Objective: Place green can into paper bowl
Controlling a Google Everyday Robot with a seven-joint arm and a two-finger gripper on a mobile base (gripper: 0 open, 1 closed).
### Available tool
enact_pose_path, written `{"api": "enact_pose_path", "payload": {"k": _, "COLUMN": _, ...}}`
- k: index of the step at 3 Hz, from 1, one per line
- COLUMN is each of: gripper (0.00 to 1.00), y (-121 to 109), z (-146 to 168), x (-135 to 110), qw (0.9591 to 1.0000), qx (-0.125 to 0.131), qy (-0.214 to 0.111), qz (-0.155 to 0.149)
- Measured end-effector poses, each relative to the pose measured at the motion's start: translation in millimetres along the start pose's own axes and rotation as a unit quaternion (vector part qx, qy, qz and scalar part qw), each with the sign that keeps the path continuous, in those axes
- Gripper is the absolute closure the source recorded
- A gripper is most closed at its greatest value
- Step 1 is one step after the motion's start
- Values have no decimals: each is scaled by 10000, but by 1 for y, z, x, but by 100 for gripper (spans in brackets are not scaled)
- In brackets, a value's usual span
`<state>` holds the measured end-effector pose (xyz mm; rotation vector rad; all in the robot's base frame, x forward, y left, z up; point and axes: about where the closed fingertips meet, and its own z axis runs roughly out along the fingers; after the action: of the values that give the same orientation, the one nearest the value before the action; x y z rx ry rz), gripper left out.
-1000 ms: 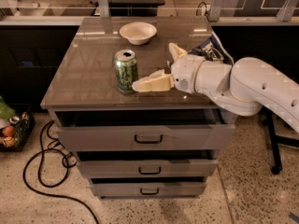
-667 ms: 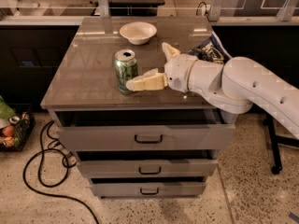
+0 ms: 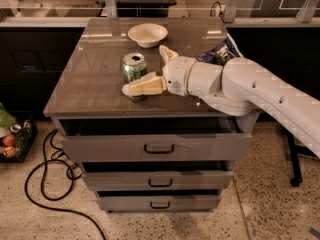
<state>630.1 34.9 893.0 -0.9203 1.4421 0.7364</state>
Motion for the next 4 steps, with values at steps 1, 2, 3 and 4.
{"api": "enact_pose_path", "payload": {"k": 1, "gripper": 18, "y": 5, "z": 13, "x": 2, "qw": 9999, "qx": -101, "qy": -17, "qz": 63}}
{"api": "enact_pose_path", "payload": {"k": 2, "gripper": 41, "y": 7, "z": 14, "x": 1, "qw": 9999, "qx": -115, "qy": -20, "qz": 56}}
{"api": "enact_pose_path", "payload": {"k": 3, "gripper": 64, "y": 9, "z": 16, "x": 0, "qw": 9999, "qx": -133, "qy": -24, "qz": 53}}
{"api": "enact_pose_path", "payload": {"k": 4, "gripper": 88, "y": 10, "z": 18, "x": -1, "qw": 9999, "qx": -153, "qy": -28, "qz": 49}}
